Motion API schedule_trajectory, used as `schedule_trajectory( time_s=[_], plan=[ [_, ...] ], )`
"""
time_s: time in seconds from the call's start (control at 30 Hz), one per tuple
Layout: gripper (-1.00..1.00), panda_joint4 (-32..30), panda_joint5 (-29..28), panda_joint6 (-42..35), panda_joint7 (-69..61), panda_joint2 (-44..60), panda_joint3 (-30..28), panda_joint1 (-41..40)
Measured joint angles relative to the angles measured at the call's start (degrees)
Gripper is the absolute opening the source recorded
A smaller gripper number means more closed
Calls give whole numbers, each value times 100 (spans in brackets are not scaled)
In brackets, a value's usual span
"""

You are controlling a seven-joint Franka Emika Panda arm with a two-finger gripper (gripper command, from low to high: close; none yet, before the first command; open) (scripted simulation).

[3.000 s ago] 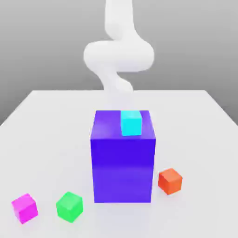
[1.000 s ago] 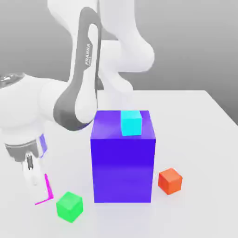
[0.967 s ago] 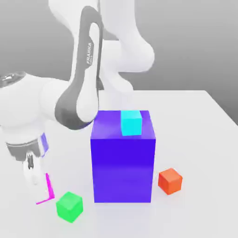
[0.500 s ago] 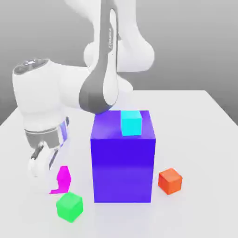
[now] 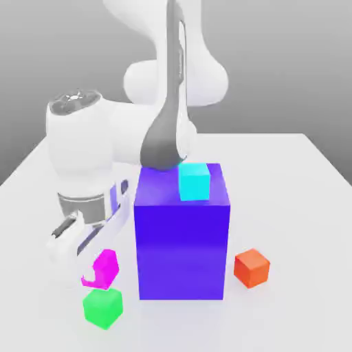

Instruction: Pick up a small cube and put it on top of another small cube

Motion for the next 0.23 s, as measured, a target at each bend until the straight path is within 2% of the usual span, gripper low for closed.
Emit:
schedule_trajectory(
  time_s=[0.17, 0.2, 0.23],
  plan=[
    [-100, 25, 274, 363, -202, 454, 173, -104],
    [100, 28, 302, 421, -225, 529, 197, -117],
    [100, 28, 302, 422, -224, 529, 197, -117]
  ],
)
